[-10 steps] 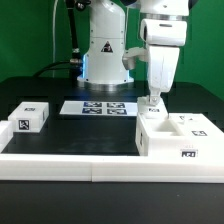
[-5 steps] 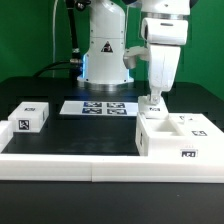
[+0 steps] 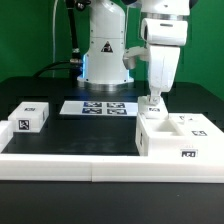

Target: Assemble cabinet

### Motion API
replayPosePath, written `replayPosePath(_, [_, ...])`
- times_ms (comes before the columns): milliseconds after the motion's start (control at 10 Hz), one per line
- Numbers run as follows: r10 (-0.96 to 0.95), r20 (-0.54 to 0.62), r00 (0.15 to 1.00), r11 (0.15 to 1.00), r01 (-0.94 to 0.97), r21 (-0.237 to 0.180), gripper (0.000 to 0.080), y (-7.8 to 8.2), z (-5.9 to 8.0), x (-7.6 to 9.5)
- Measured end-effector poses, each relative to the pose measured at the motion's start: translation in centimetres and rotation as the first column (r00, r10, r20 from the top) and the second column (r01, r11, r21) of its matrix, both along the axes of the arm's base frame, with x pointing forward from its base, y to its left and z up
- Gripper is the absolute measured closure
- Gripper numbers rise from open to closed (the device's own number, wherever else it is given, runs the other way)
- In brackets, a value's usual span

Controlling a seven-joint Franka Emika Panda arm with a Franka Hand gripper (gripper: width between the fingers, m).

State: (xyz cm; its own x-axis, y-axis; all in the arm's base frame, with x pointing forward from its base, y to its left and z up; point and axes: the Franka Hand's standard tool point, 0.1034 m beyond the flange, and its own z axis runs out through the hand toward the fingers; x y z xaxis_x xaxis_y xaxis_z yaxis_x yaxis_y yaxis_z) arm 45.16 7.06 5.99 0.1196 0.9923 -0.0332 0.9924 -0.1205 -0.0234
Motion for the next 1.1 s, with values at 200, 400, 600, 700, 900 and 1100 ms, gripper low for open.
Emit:
replayPosePath(200, [-0.002, 0.007, 1.0, 1.0, 0.002, -0.001, 0.0729, -0.1, 0.3, 0.4])
replayPosePath(400, [-0.003, 0.006, 1.0, 1.0, 0.003, -0.002, 0.0729, -0.2, 0.3, 0.5])
replayPosePath(600, [-0.005, -0.003, 1.0, 1.0, 0.005, 0.001, 0.0729, -0.1, -0.2, 0.5])
replayPosePath(700, [-0.004, 0.001, 1.0, 1.0, 0.004, 0.002, 0.0729, 0.0, -0.2, 0.7])
replayPosePath(900, [-0.004, 0.009, 1.0, 1.0, 0.004, 0.005, 0.0729, 0.1, -0.2, 1.3])
replayPosePath(1100, [-0.007, 0.012, 1.0, 1.0, 0.007, 0.007, 0.0729, 0.1, -0.2, 1.3])
